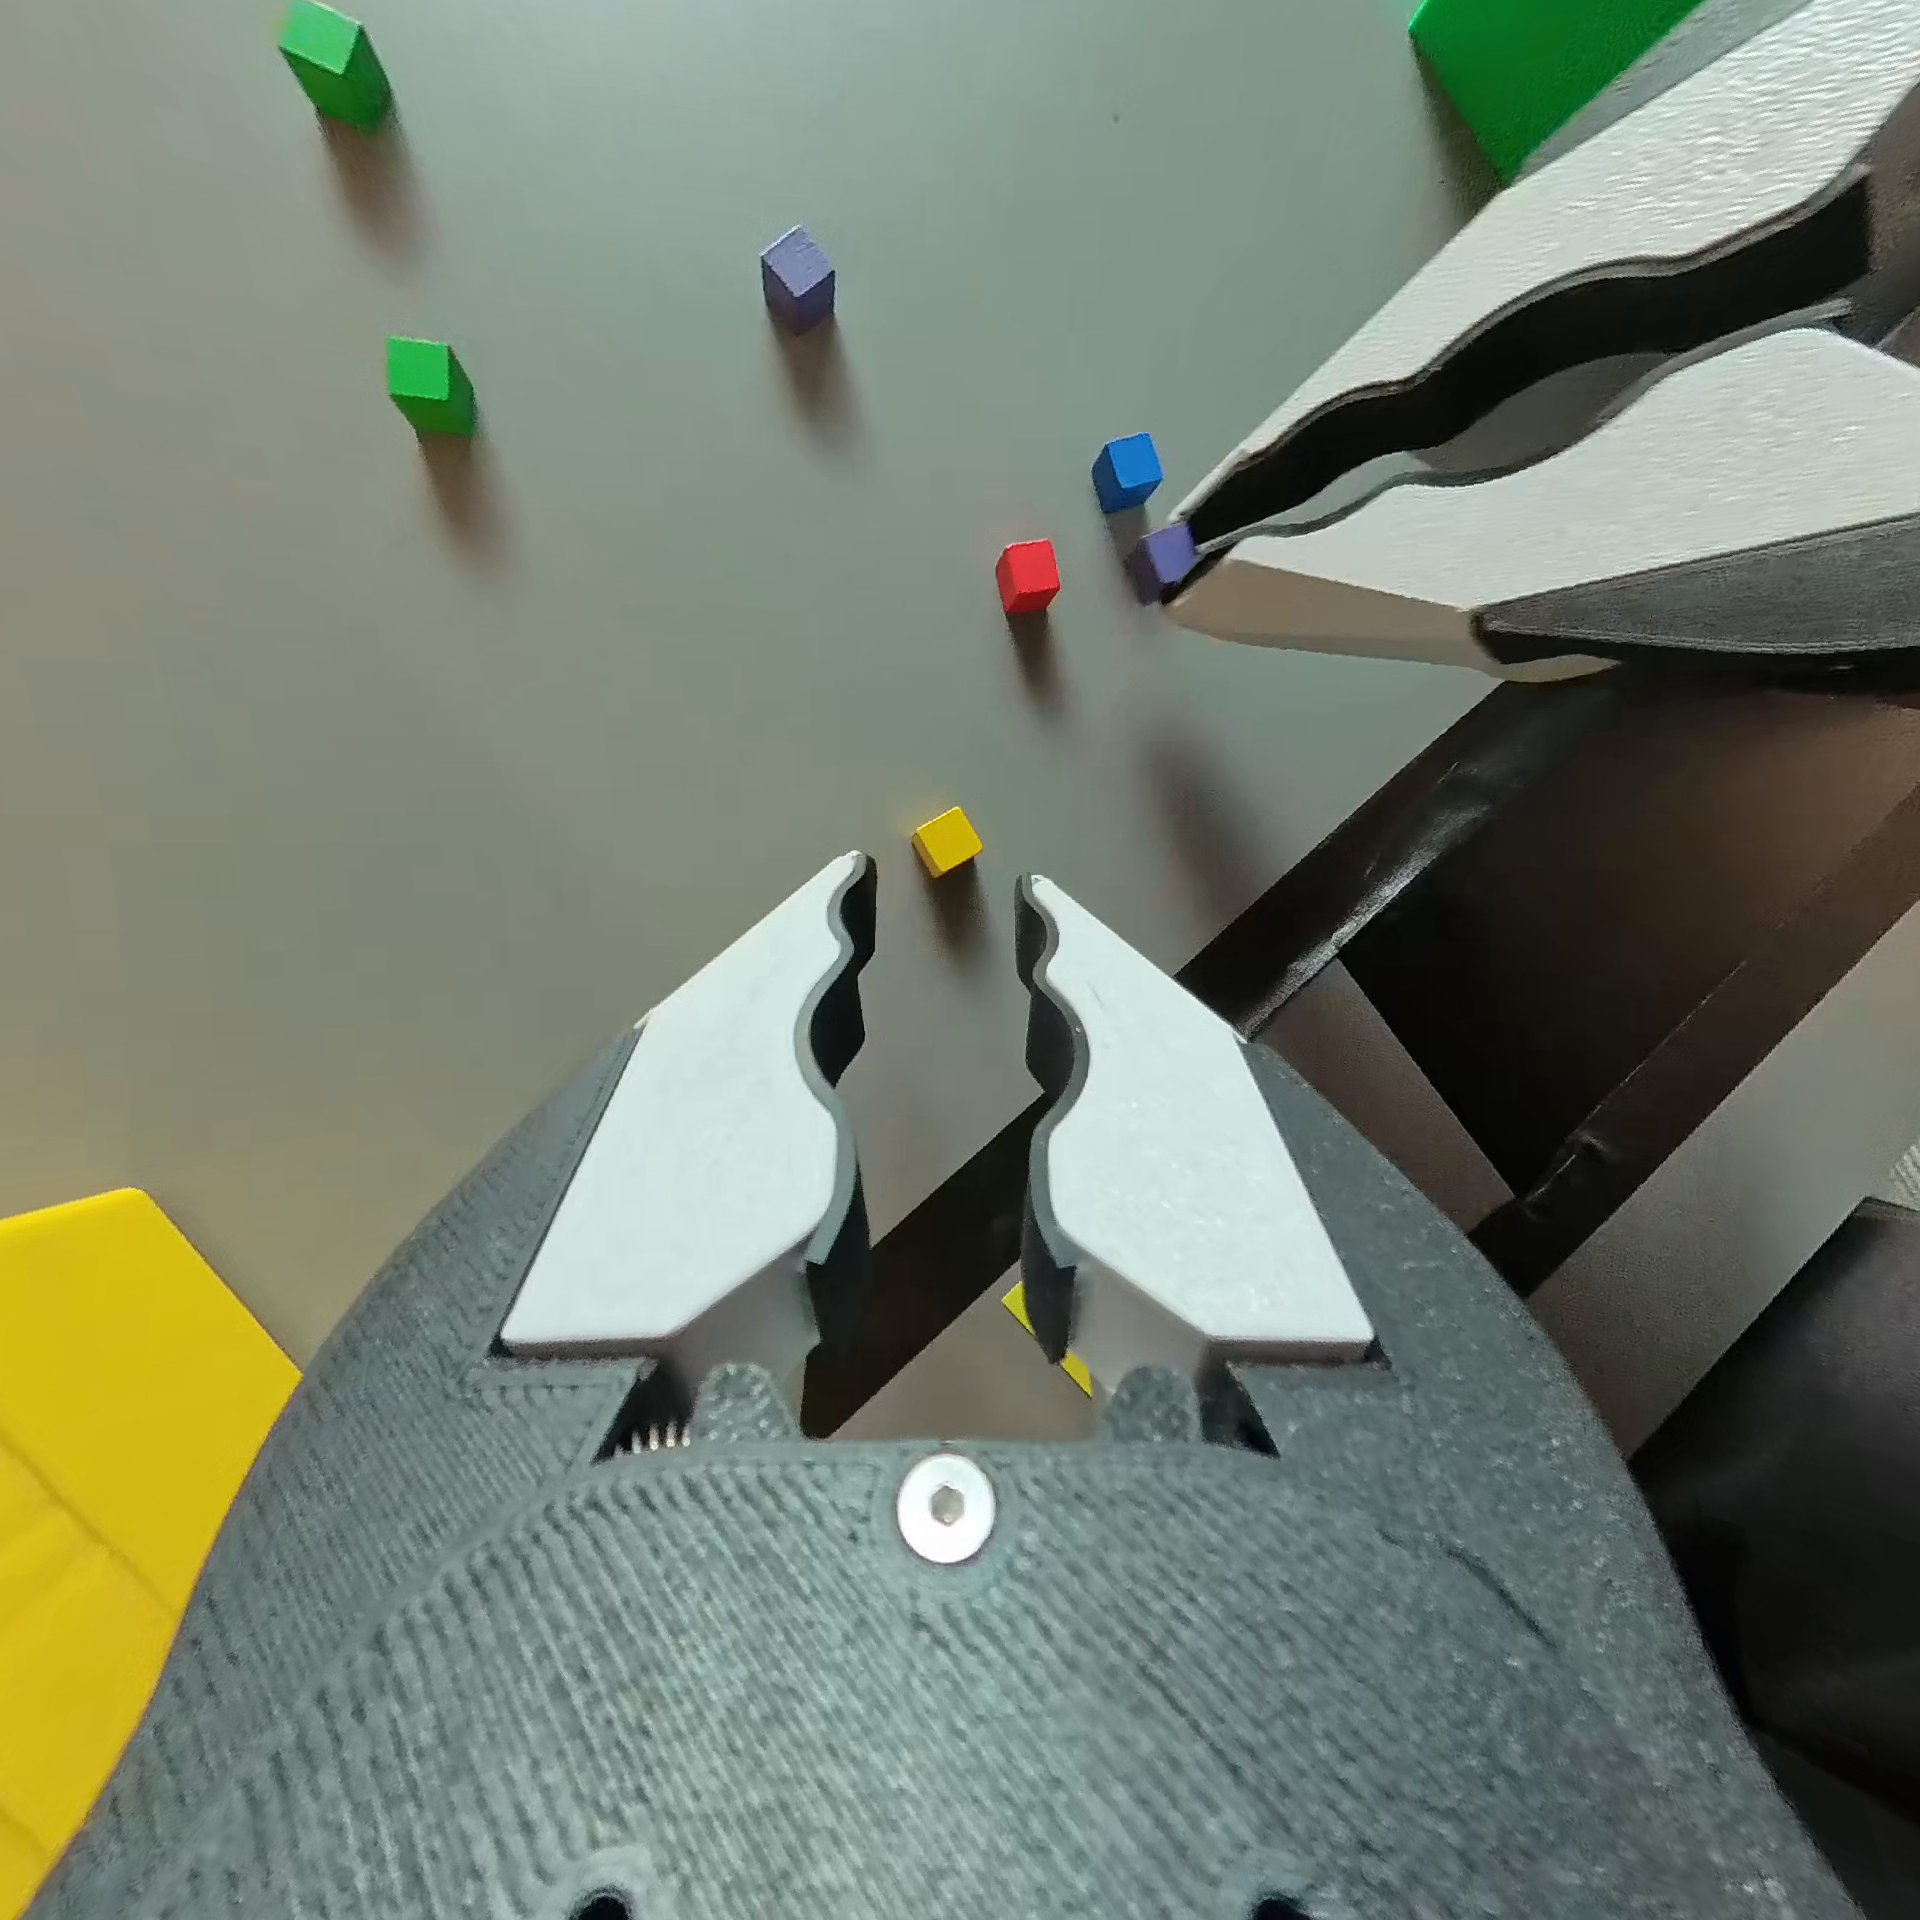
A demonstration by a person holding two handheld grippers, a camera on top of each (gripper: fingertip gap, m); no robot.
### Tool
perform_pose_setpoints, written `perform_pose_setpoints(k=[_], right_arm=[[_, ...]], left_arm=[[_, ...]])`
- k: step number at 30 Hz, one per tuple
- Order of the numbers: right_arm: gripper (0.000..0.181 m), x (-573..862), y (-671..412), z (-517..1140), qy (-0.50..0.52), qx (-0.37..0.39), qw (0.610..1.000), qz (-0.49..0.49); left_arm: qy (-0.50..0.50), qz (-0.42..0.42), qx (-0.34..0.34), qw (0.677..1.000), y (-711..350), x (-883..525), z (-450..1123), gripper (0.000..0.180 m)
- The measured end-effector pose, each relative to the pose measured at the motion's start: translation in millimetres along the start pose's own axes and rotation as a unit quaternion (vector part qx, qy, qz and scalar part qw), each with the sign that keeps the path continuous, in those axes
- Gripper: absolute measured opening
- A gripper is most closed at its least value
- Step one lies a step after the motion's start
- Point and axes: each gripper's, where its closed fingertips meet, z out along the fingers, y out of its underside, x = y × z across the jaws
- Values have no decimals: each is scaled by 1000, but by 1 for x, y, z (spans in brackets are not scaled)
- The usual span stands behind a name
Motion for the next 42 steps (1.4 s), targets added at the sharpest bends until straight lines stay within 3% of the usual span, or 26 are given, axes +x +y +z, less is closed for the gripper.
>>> perform_pose_setpoints(k=[10,13,17,19,21,26,29,31,34,42], right_arm=[[10,-10,-6,-47,33,25,999,34],[10,-11,-7,-55,41,27,998,39],[10,-12,-11,-63,51,36,997,50],[10,-11,-13,-66,63,37,996,48],[10,-11,-20,-71,79,47,995,43],[10,-20,-28,-69,76,67,994,39],[10,-23,-23,-56,66,59,996,21],[10,-24,-19,-47,58,54,997,4],[10,-26,-14,-34,41,52,998,-18],[10,-50,-18,-8,-28,60,994,-87]], left_arm=[[21,-24,48,998,-15,-1,-4,24],[44,37,152,987,-54,15,-40,14],[-1,95,183,979,-76,10,-60,17],[0,111,189,976,-80,10,-64,2],[-22,129,219,967,-86,4,-72,0],[-142,161,204,955,-71,-36,-72,0],[-130,178,187,957,-63,-25,-68,0],[-101,135,164,972,-54,-17,-64,0],[-37,52,122,991,-37,-2,-56,18],[-39,-18,47,998,2,-10,-30,11]])
